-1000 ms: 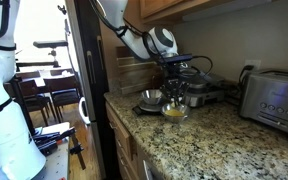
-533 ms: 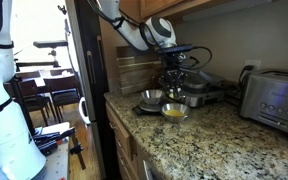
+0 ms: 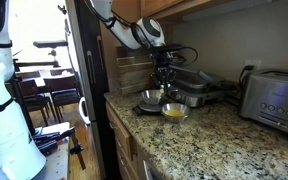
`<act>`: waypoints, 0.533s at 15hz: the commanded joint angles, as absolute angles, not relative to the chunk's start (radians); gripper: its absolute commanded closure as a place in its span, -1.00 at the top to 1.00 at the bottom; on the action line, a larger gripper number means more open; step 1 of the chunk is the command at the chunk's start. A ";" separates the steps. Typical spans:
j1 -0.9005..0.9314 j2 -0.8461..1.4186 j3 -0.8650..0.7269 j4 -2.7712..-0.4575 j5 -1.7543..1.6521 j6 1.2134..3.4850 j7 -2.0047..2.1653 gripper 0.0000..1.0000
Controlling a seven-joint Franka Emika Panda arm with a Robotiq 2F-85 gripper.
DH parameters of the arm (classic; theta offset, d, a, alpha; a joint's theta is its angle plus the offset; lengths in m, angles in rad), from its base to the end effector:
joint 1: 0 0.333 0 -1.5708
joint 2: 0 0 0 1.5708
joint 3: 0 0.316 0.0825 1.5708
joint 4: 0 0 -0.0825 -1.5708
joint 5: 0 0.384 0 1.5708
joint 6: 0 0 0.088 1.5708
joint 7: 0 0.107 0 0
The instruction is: Transfer one spoon of contents from the left bowl to the right bowl
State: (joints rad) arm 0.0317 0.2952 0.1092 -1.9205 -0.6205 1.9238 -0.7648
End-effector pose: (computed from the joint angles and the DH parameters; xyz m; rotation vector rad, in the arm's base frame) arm 0.5887 0.0397 0.3287 2.2026 1.5252 -0.5790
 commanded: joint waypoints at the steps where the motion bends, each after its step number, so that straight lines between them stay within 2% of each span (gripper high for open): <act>1: 0.061 0.231 0.121 -2.006 -0.634 1.931 -0.799 -0.93; 8: 0.099 0.194 0.143 -2.093 -0.716 1.961 -0.764 -0.93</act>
